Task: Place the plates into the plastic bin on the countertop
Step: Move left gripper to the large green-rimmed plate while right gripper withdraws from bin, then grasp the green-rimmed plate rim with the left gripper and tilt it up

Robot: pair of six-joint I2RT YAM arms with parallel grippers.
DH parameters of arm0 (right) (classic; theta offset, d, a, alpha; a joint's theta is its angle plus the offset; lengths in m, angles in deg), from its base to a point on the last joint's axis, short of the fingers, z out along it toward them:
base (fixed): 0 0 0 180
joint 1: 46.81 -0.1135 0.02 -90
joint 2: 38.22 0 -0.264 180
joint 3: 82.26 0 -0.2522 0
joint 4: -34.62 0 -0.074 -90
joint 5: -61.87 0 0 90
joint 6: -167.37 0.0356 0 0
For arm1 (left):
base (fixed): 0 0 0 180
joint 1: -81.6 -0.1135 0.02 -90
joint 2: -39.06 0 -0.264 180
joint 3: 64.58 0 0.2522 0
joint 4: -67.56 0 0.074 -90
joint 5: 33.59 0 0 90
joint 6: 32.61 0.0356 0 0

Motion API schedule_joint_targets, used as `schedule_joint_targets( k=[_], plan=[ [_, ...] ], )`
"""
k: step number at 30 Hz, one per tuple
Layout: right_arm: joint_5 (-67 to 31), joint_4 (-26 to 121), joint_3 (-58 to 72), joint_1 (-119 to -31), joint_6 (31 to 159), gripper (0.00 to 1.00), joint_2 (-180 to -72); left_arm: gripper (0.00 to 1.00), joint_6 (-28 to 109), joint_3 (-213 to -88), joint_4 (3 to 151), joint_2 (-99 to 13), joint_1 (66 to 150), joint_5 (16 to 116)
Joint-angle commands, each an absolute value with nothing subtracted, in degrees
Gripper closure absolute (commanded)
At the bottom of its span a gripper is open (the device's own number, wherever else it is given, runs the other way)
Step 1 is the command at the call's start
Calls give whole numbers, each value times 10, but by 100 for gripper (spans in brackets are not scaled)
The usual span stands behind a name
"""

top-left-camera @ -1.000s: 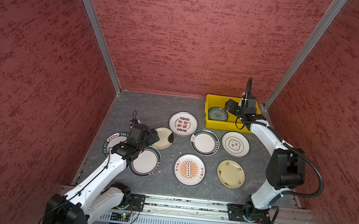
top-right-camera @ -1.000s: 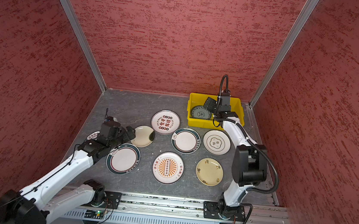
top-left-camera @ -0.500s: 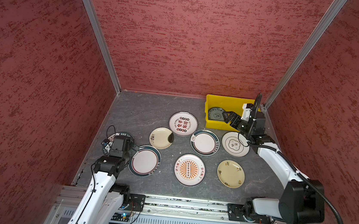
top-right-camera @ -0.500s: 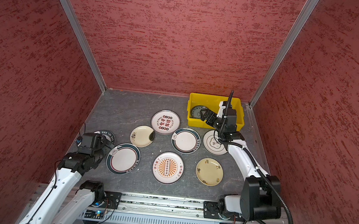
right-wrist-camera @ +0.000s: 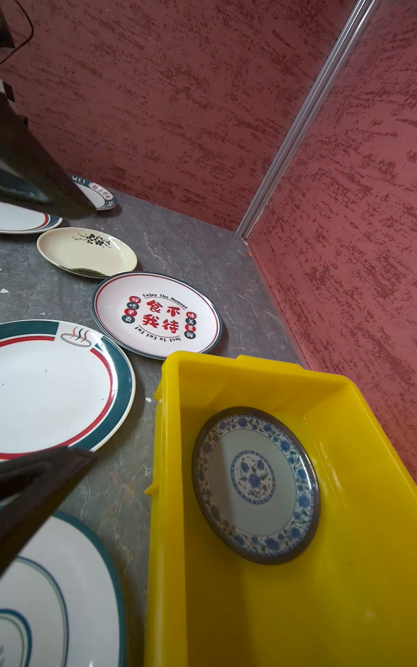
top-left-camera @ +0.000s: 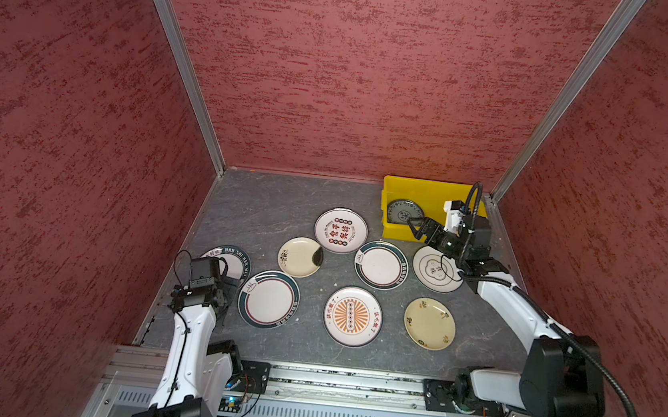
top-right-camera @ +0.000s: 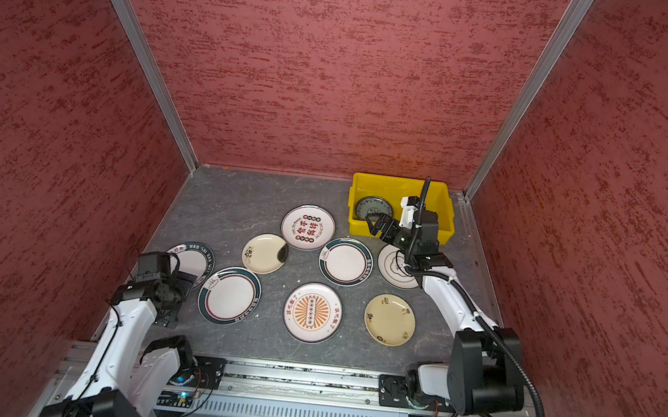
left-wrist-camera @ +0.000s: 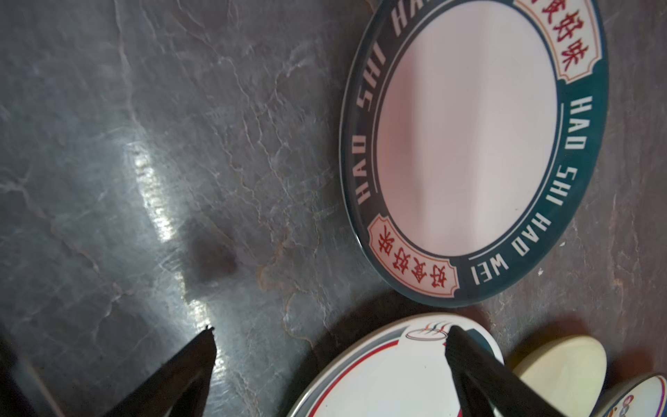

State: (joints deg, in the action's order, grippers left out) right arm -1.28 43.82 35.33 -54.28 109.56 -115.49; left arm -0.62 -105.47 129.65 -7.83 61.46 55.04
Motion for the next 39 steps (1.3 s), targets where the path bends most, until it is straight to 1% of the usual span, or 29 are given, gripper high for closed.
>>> schedule_joint_targets(
  k=[1,6,9,12,16,18,20,22,24,29,33,35,39],
  plan=[
    [13,391,359,-545,1110,1,-1157,3,14,-1047,1241,-91,580,588],
    [20,384,359,-545,1119,1,-1165,7,3,-1008,1159,-116,531,668],
    [37,380,355,-545,1124,1,-1177,11,-5,-991,1124,-131,520,685],
    [45,374,354,-545,1132,1,-1184,11,10,-982,1100,-143,507,694],
    [43,372,354,-545,1138,1,-1183,17,18,-971,1067,-161,483,711],
    [41,375,352,-545,1137,2,-1181,19,21,-970,1053,-175,474,722],
    [40,378,352,-545,1135,2,-1179,23,28,-972,1041,-190,468,729],
    [37,378,353,-545,1136,2,-1177,33,44,-973,1018,-205,464,747],
    [39,373,356,-545,1140,2,-1178,33,56,-979,1007,-221,463,761],
    [81,329,362,-545,1174,2,-1193,33,64,-979,967,-267,463,781],
    [87,324,362,-545,1182,2,-1197,34,73,-980,941,-292,463,787],
    [81,326,365,-545,1182,2,-1196,41,72,-979,927,-303,463,790],
    [80,327,363,-545,1188,2,-1200,42,74,-983,902,-337,463,796]
  ],
)
